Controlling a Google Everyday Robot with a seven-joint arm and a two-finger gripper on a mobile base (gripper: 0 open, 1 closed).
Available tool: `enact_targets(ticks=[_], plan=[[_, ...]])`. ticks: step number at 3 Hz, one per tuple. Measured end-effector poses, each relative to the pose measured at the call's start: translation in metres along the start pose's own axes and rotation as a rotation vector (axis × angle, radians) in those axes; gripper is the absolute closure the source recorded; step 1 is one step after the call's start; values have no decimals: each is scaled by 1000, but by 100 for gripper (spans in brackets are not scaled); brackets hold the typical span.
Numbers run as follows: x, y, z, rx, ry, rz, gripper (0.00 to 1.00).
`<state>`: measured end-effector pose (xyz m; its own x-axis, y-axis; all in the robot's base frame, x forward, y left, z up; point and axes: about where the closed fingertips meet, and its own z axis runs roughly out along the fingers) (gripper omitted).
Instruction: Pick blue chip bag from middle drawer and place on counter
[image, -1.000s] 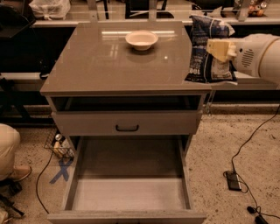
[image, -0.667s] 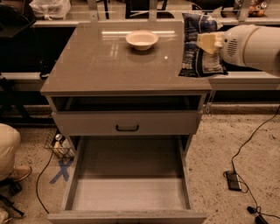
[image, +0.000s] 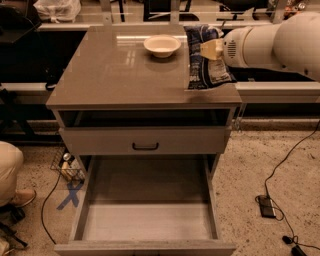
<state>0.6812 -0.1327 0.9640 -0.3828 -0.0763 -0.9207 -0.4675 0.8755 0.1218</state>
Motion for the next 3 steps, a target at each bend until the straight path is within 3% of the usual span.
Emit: enact_targets(ticks=[3], plan=[[-3,13,56,-32,53,9,100]])
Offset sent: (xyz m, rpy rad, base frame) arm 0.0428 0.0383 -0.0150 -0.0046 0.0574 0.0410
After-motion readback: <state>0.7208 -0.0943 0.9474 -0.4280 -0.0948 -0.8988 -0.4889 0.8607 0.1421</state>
